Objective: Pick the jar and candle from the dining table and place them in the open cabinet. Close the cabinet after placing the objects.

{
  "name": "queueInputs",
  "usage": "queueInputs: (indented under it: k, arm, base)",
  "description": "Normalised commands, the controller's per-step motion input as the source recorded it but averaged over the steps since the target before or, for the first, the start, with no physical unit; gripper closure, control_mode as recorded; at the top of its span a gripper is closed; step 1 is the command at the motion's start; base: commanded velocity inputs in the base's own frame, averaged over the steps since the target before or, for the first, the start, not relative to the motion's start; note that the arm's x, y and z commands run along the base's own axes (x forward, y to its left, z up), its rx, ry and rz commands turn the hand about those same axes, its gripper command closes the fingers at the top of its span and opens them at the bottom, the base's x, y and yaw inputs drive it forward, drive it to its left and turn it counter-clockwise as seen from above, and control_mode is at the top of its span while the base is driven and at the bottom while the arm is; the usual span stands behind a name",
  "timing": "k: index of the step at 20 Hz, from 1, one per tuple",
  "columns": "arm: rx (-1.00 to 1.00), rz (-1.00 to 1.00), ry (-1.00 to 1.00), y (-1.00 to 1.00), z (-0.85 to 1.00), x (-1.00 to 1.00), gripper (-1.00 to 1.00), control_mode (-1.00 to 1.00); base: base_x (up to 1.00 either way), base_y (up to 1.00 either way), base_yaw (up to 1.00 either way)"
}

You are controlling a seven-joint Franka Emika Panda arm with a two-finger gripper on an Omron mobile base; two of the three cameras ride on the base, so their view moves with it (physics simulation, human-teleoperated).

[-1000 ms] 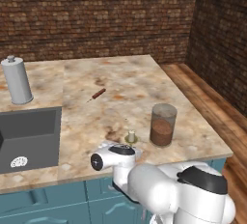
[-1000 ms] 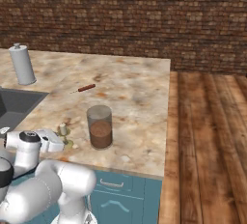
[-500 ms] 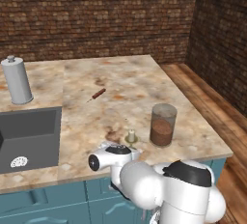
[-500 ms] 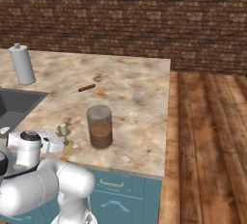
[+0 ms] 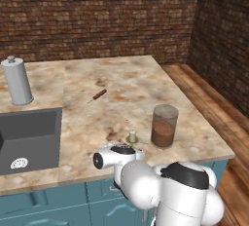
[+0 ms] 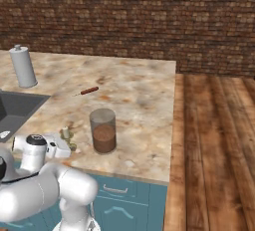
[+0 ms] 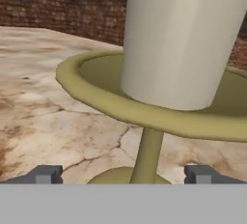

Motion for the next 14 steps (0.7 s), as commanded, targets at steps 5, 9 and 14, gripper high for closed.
queueInputs:
  k: [5,9,14]
  arm:
    - [-0.01,-0.09,0.00,-0.09,-0.14,0.01,1.00,-1.00]
    - [0.00,0.00,0.00,0.05,0.00,0.00,1.00,-1.00]
    - [-0.05,0.00,0.00,0.01,0.12,-0.02,1.00,-1.00]
  base:
    - [0.00,0.00,0.00]
    - [0.00,0.00,0.00]
    - [0.00,0.00,0.00]
